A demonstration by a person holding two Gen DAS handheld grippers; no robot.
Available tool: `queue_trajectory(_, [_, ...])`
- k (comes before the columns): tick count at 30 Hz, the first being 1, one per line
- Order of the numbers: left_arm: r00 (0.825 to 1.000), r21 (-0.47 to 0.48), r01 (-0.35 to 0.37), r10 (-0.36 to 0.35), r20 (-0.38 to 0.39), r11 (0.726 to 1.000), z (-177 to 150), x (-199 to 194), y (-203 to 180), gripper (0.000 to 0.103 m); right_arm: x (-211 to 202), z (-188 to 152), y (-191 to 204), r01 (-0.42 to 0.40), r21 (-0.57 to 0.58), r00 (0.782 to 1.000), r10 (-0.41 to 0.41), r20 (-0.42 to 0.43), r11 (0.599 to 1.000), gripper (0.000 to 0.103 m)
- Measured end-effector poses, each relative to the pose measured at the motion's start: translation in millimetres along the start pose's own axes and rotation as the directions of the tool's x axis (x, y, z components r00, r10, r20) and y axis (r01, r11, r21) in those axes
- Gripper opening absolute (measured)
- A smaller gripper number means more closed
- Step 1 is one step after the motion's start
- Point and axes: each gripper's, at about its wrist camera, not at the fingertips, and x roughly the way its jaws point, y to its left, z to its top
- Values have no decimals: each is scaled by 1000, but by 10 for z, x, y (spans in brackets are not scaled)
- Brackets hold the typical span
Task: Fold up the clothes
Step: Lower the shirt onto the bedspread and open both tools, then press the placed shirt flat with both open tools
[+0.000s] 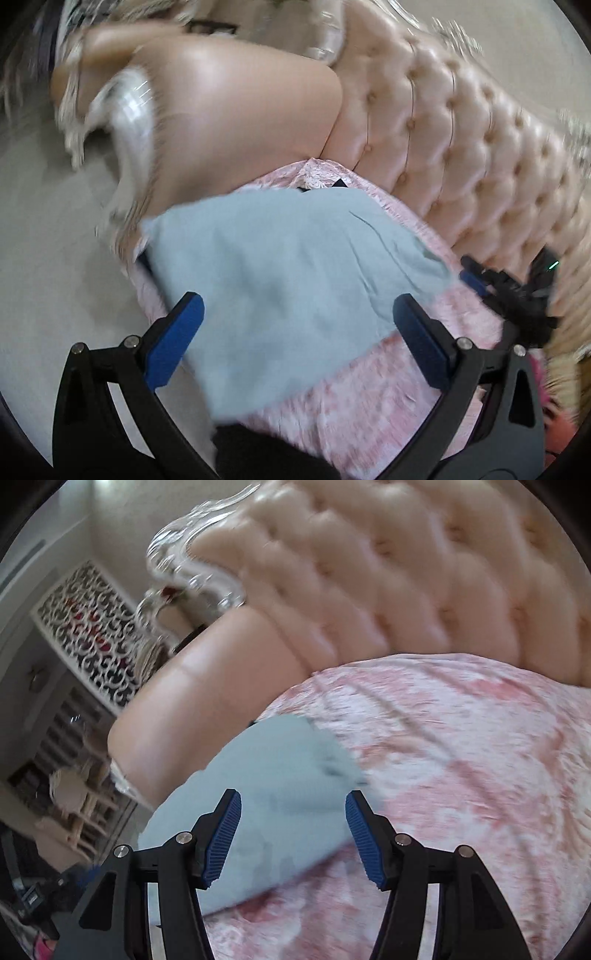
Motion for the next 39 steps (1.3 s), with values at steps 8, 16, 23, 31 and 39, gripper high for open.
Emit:
queue_trajectory(8, [974, 32, -154, 157, -165, 988, -421, 774, 131, 103, 306, -415, -256, 63, 4, 983, -61, -176, 998, 61])
queue_trajectory(16, [995, -8, -88, 87, -50, 996, -311, 514, 52, 103, -253, -151, -64, 3, -44, 998, 0, 68, 999, 67])
queue_trajectory(23, [980, 1, -130, 128, -154, 992, -436, 1030, 152, 103, 494, -79, -145, 19, -66, 987, -29, -158, 998, 78])
queue_trajectory(31, [978, 10, -140, 140, -153, 990, -384, 1135, 75, 103, 96, 63, -59, 23, -87, 1000, -22, 11, 996, 76])
queue_trajectory(39, [977, 39, -145, 149, -152, 989, -358, 1116, 85, 103, 970, 123, 207, -31, -200, 984, -5, -176, 979, 81])
